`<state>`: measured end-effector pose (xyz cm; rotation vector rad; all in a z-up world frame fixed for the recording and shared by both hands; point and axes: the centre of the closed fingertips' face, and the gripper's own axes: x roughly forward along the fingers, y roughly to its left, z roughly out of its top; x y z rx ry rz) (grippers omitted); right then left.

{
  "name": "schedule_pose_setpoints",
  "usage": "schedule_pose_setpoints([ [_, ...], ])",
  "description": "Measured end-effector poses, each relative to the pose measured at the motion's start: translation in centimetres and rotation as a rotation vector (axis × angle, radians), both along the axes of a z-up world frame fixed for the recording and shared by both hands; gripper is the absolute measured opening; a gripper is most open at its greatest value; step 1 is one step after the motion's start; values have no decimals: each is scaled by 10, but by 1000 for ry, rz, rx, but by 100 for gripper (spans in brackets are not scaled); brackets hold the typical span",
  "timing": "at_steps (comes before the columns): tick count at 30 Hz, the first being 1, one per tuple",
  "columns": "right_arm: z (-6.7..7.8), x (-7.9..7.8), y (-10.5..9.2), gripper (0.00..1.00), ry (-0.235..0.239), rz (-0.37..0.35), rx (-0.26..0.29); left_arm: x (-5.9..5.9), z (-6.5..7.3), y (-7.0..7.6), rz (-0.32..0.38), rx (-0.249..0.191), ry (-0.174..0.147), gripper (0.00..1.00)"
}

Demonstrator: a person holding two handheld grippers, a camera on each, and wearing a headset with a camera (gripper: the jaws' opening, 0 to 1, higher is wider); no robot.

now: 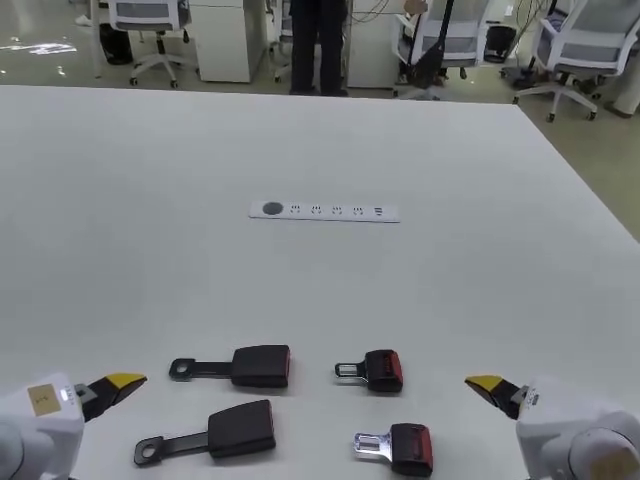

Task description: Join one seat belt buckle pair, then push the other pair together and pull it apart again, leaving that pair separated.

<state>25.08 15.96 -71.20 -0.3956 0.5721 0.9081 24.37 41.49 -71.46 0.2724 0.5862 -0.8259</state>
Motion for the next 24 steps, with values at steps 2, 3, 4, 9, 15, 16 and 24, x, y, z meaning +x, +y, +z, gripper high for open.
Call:
schedule_pose_setpoints([
  [2, 0, 1, -1, 92, -1, -2, 1, 1, 1, -1, 0, -2, 1, 97],
  [3, 0, 2, -2, 92, -1, -3, 1, 1, 0, -1, 0, -2, 0, 97],
  [4, 0, 2, -2, 92, -1, -3, 1, 2, 0, 0, 0, 0, 0, 97],
  [9, -1, 4, -4, 91, -3, 6, -17, 5, 0, -5, -19, 15, -8, 93],
  [15, -7, 3, -6, 84, 0, 64, -75, 3, -3, -16, -94, 75, 20, 81],
  [16, -9, 2, -6, 82, -3, 86, -93, 3, -6, -17, -113, 99, 29, 77],
  [24, -21, 2, -3, 71, -11, 191, -183, 5, -21, -26, -237, 224, 73, 64],
])
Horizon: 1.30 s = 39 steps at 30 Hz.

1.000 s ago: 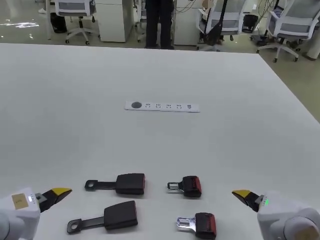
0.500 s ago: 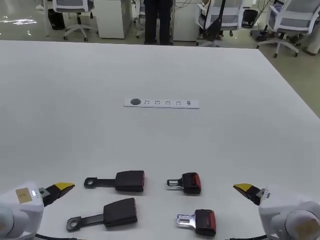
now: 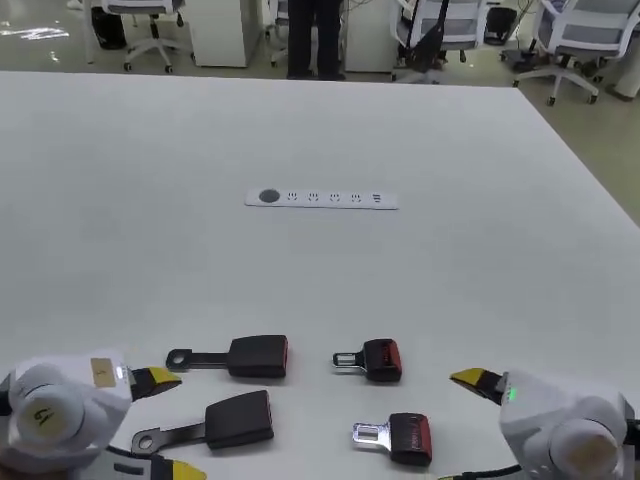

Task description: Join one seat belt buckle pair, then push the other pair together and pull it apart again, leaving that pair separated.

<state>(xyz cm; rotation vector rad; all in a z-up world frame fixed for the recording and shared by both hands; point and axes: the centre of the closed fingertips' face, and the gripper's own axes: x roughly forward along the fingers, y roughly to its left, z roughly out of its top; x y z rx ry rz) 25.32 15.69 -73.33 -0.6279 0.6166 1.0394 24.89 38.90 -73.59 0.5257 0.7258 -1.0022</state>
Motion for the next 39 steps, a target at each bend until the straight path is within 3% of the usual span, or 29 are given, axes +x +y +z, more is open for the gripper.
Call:
schedule_pose_setpoints([
  [7, -6, 3, 8, 66, -19, 100, -58, 6, -12, -6, -78, 64, 22, 56],
  [10, -13, 5, 10, 64, -4, 135, -81, 8, -18, -7, -129, 120, 22, 52],
  [18, -27, 6, 14, 50, 17, 219, -133, 14, -24, -18, -198, 151, 63, 46],
  [22, -36, 8, 16, 45, 31, 237, -152, 18, -31, -18, -233, 191, 74, 42],
  [24, -38, 7, 15, 41, 36, 246, -172, 18, -33, -19, -267, 222, 63, 35],
  [25, -39, 8, 15, 40, 34, 249, -184, 15, -33, -20, -273, 220, 77, 35],
  [29, -37, 3, 17, 32, 47, 256, -196, 16, -38, -20, -299, 238, 81, 34],
  [33, -39, 6, 16, 31, 49, 253, -207, 15, -40, -20, -330, 261, 73, 34],
  [39, -41, 6, 17, 31, 47, 271, -217, 14, -41, -20, -331, 260, 73, 33],
])
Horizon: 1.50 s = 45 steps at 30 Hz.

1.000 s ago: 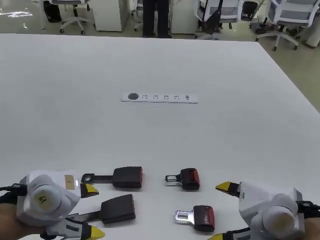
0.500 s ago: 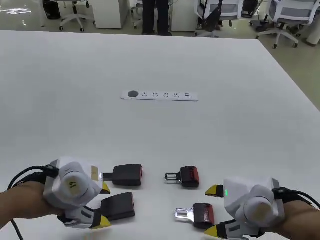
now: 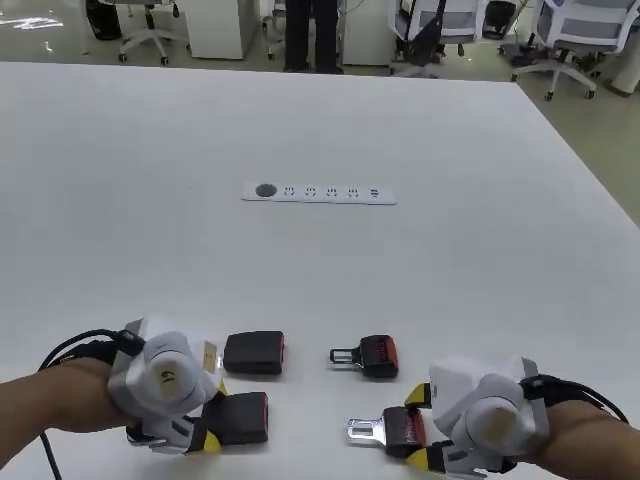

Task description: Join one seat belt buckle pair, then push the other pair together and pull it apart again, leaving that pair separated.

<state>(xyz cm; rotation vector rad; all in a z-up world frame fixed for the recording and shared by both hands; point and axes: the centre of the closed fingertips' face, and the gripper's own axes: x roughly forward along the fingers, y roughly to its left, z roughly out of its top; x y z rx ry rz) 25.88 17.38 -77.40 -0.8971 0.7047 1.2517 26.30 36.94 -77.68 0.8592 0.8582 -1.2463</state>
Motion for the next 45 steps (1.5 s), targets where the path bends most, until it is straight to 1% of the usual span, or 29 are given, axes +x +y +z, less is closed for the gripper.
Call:
schedule_pose_setpoints([
  [4, -1, 0, 2, 31, 2, 9, -2, 0, -1, 0, -7, -8, 3, 33],
  [9, -1, -1, 4, 31, 3, 19, -9, 0, -2, 1, -16, 3, 10, 33],
  [13, -3, 0, 8, 31, 8, 20, -7, 0, -1, 0, -16, 4, 15, 33],
  [14, -3, 0, 9, 31, 9, 22, -6, 1, -3, 2, -16, 4, 17, 33],
  [17, -2, 0, 12, 31, 12, 24, -5, 1, -3, 2, -14, 3, 21, 33],
  [26, 3, 1, 20, 30, 12, 30, -2, 0, -2, 0, -15, 22, 36, 33],
  [29, 2, 1, 24, 30, 15, 29, 4, 2, -5, 2, -5, 17, 45, 33],
  [40, 1, 7, 40, 30, 21, 26, 17, 2, -6, 3, 8, 22, 65, 33],
  [45, 2, 5, 48, 30, 27, 29, 20, 2, -6, 3, 15, 27, 73, 33],
])
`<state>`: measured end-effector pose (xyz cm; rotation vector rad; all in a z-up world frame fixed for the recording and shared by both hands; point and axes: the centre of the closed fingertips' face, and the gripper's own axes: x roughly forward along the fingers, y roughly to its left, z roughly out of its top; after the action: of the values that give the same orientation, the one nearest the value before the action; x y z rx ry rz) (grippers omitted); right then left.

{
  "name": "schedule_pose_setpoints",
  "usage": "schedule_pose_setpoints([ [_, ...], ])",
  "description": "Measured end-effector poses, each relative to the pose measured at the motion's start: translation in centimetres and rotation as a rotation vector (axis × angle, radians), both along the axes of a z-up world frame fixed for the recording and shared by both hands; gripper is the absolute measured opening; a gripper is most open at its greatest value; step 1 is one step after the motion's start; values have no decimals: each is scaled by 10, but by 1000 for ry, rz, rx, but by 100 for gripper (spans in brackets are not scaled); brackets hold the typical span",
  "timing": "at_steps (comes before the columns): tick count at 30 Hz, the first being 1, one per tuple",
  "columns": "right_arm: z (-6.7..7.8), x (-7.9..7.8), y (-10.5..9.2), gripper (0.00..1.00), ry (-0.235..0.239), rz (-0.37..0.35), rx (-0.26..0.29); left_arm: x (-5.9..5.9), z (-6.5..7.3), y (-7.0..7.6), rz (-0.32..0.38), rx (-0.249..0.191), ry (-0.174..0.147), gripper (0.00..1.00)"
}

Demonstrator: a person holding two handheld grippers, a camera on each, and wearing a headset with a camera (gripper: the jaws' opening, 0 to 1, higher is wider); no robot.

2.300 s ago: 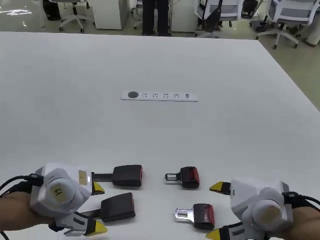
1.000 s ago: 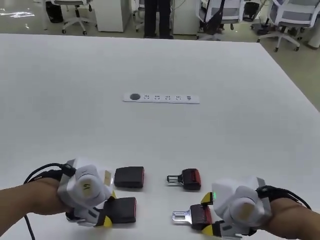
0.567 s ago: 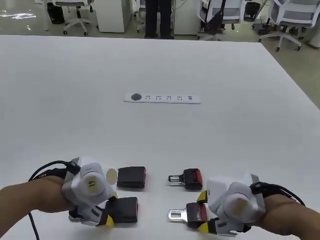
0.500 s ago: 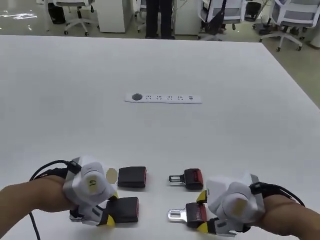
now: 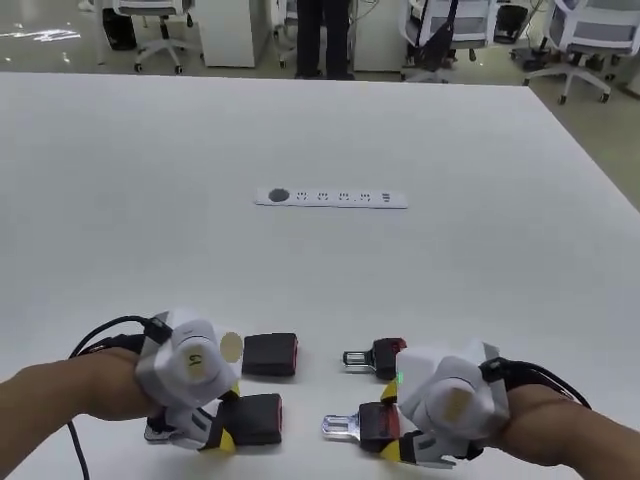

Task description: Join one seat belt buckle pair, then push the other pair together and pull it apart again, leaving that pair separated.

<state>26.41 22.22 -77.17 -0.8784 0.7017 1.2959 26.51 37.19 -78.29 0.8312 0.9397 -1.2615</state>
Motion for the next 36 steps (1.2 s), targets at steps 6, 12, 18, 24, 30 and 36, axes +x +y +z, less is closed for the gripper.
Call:
schedule_pose_setpoints([
  [6, -1, 1, 9, 30, 14, 3, 2, -1, 0, 0, 6, 3, 12, 33],
  [12, -1, 1, 20, 30, 23, 10, 5, -1, 1, -1, 2, -2, 11, 33],
  [18, -1, 1, 30, 30, 30, 21, -1, -1, 1, 0, -4, 0, 11, 33],
  [24, 0, 1, 36, 30, 40, 17, -5, -2, 1, -1, -9, 4, 10, 33],
  [30, 0, 1, 42, 30, 46, 35, -9, -3, 1, -1, -21, 12, 10, 33],
  [36, 0, 2, 50, 30, 49, 46, -12, -3, 1, -1, -24, 18, 11, 33],
])
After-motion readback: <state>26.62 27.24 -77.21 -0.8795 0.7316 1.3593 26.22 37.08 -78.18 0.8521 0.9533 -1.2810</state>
